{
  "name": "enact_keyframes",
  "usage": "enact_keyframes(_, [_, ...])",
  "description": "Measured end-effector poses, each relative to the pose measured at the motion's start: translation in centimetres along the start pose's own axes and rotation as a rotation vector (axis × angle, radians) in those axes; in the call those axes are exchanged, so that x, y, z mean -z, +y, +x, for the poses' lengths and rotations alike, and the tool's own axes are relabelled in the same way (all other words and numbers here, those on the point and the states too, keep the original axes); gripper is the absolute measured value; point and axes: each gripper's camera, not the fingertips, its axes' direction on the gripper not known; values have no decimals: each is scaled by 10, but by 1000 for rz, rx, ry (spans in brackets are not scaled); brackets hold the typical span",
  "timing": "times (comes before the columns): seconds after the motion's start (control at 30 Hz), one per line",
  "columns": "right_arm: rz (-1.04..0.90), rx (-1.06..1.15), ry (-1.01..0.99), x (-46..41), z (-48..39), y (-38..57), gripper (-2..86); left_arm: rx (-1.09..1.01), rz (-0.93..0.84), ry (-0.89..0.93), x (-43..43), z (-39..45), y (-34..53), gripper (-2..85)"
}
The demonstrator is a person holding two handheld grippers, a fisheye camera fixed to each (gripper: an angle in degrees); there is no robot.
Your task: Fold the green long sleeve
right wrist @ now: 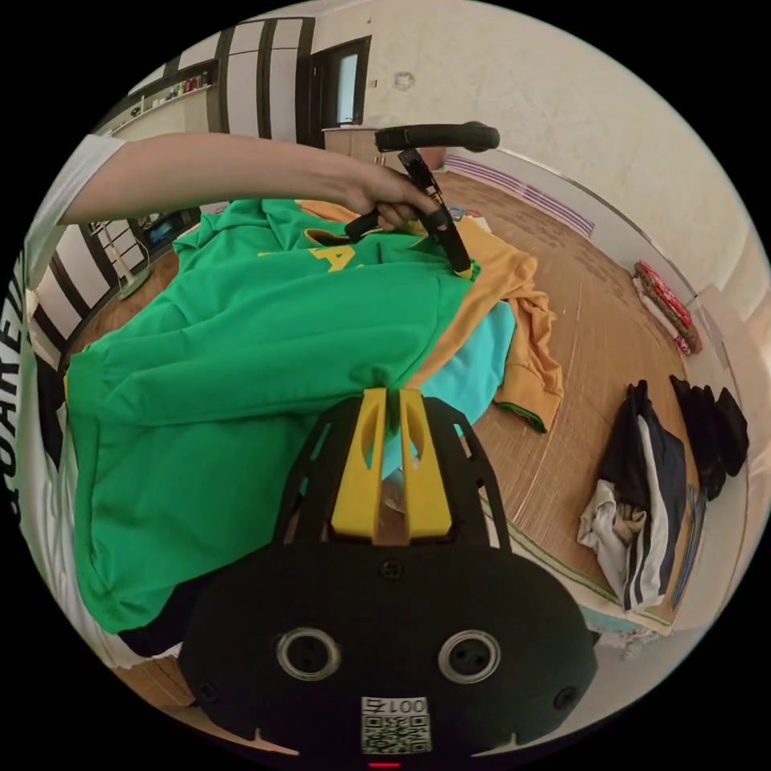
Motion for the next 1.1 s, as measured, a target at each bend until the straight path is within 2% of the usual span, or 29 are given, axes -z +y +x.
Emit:
enact_keyframes(0.17, [40, -79, 114, 7, 2, 20, 19, -20, 84, 40, 15, -21, -19, -3])
enact_keyframes(0.3, [-25, -195, 63, -22, 13, 35, 14, 13, -9, 58, -18, -27, -30, 20])
enact_keyframes(0.47, [-61, -152, 126, -15, 14, 40, 11, -62, 1, -21, 13, -37, -17, 64])
enact_keyframes(0.63, [-44, -120, 177, 0, 26, 28, 20, -175, -36, -207, 71, -56, 45, 69])
enact_keyframes(0.77, [56, -21, 146, -6, 29, -33, 51, -200, -81, -197, 87, -68, 112, 78])
enact_keyframes(0.87, [101, 41, 145, -36, 31, -94, 75, -211, -39, -137, 80, -67, 135, 89])
enact_keyframes(0.97, [53, 53, 71, -86, 47, -157, 93, -225, -29, -86, 58, -64, 135, 100])
enact_keyframes(1.1, [-100, 34, -8, -162, 70, -217, 96, -233, -126, -197, 16, -64, 131, 75])
